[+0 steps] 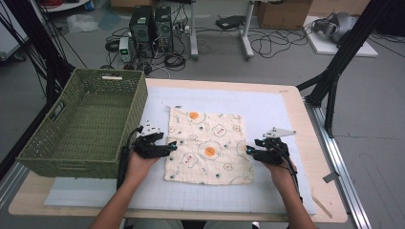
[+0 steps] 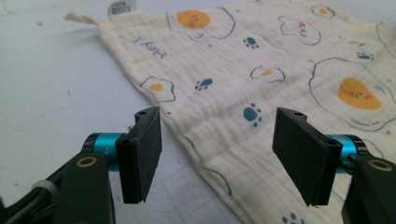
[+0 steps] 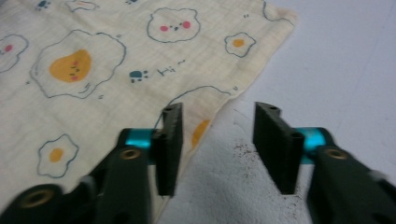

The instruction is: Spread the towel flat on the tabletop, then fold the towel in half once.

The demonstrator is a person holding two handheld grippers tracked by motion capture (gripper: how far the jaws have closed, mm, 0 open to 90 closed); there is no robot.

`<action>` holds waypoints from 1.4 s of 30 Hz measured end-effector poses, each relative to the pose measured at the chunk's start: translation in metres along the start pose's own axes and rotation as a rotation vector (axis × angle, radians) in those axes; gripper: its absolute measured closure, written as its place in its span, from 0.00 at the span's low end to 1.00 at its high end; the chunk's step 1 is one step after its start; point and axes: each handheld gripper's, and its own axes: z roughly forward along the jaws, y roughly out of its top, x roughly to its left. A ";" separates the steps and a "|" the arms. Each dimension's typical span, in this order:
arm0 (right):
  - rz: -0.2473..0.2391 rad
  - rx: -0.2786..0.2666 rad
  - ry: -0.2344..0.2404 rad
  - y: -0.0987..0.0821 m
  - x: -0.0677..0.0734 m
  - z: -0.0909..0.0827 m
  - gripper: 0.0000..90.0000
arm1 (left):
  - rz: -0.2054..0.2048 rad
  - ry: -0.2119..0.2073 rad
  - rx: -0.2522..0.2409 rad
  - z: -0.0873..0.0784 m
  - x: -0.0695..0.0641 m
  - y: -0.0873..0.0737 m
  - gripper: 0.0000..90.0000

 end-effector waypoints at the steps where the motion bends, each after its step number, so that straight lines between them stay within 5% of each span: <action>1: -0.005 0.006 0.007 0.000 0.001 0.001 0.65 | -0.004 -0.002 -0.003 -0.001 0.000 0.000 0.37; 7: -0.005 -0.005 -0.022 0.002 0.000 0.000 0.58 | -0.014 -0.001 -0.030 -0.004 -0.001 0.003 0.37; 12: 0.006 -0.048 -0.071 0.004 -0.002 -0.007 0.31 | -0.028 -0.022 -0.085 -0.008 -0.001 0.009 0.34; 19: -0.014 -0.122 -0.120 0.008 -0.005 -0.017 0.13 | -0.044 -0.008 -0.120 -0.011 -0.001 0.010 0.21; 42: -0.008 -0.124 -0.106 0.006 -0.008 -0.020 0.13 | -0.083 -0.032 -0.148 -0.011 -0.001 0.013 0.22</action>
